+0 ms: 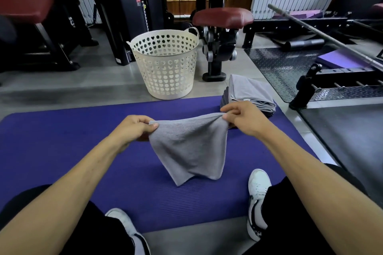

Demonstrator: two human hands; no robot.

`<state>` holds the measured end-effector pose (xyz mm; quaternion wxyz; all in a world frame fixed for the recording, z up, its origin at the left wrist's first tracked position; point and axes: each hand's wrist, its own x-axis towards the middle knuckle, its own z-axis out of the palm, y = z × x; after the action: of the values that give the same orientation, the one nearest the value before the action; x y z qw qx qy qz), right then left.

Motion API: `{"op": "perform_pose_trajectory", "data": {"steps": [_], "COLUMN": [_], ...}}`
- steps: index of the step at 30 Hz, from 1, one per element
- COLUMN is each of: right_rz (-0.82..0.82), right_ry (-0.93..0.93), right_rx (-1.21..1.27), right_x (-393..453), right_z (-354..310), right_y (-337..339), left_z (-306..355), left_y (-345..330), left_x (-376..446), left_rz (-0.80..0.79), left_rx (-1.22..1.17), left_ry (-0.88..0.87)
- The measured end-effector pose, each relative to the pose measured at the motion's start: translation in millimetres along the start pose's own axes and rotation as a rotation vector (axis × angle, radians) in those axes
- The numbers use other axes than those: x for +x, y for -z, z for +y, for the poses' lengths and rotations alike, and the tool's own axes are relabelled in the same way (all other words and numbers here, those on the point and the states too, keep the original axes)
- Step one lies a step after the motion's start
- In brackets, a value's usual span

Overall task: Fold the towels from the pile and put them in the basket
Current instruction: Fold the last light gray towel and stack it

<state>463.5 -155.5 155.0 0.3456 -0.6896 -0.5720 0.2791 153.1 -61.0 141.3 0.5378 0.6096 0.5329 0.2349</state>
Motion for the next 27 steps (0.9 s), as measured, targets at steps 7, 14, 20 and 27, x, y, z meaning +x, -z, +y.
{"op": "perform_pose_trajectory", "data": {"steps": [7,14,20,27], "right_rz": [-0.162,-0.170,0.164,0.161], "right_ry": [-0.122,-0.268,-0.149,0.025], "right_rx": [-0.092,-0.422,-0.265,-0.045], "right_x": [7.6,62.5,106.1,95.0], "right_z": [-2.0,18.3,14.9,27.1], "right_y": [4.2,-21.3,-21.9,-10.3], "left_z": [1.1,-14.9,10.4,17.4], "left_y": [5.0,-24.1,-31.5,-29.7], "left_x": [12.7,80.2,121.6,108.2], "left_rz": [-0.124,0.155,0.374,0.273], "left_rx": [0.054,0.117,0.029,0.210], "left_ry": [0.110,0.070,-0.116,-0.311]}}
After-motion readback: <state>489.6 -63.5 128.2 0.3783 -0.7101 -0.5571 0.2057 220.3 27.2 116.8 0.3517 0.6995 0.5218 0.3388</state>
